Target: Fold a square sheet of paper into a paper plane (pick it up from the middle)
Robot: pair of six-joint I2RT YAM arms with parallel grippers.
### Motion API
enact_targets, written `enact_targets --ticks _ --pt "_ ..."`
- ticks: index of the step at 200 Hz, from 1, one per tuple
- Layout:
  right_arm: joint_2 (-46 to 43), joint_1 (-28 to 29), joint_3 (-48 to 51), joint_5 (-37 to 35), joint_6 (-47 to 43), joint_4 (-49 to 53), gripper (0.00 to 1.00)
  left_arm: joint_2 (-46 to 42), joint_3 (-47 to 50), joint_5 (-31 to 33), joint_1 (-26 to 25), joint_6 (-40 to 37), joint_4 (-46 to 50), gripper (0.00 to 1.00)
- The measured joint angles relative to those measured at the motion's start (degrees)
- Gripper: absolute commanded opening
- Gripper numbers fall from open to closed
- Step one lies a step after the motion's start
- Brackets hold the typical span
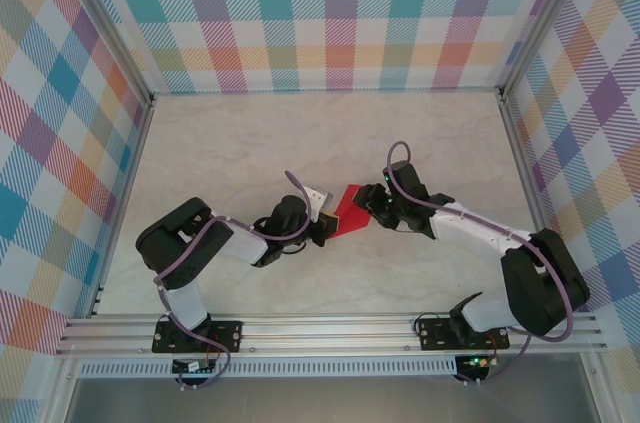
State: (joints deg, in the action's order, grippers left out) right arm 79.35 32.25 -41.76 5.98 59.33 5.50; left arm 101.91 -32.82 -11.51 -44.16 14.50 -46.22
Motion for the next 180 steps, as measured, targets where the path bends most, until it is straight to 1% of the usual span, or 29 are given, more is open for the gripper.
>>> enact_targets --ticks 38,70,135,180 --pt "3.4 -0.3 0.1 3.3 -3.9 -2.3 0.49 0.0 -0.1 -1.6 0.1 8.6 0.1 0.06" --pt "7.2 -0.6 0.1 5.5 -5.9 -3.2 0.46 0.0 -0.1 -2.5 0.4 14.3 0.2 0.06" --pt "10.6 -0.7 -1.3 8.0 -9.8 -3.5 0.46 0.4 -0.2 -3.2 1.0 22.2 1.0 0.06" --pt "11.9 -0.8 -2.7 8.4 -12.2 -3.4 0.46 0.6 -0.7 -4.2 1.6 26.4 2.4 0.06"
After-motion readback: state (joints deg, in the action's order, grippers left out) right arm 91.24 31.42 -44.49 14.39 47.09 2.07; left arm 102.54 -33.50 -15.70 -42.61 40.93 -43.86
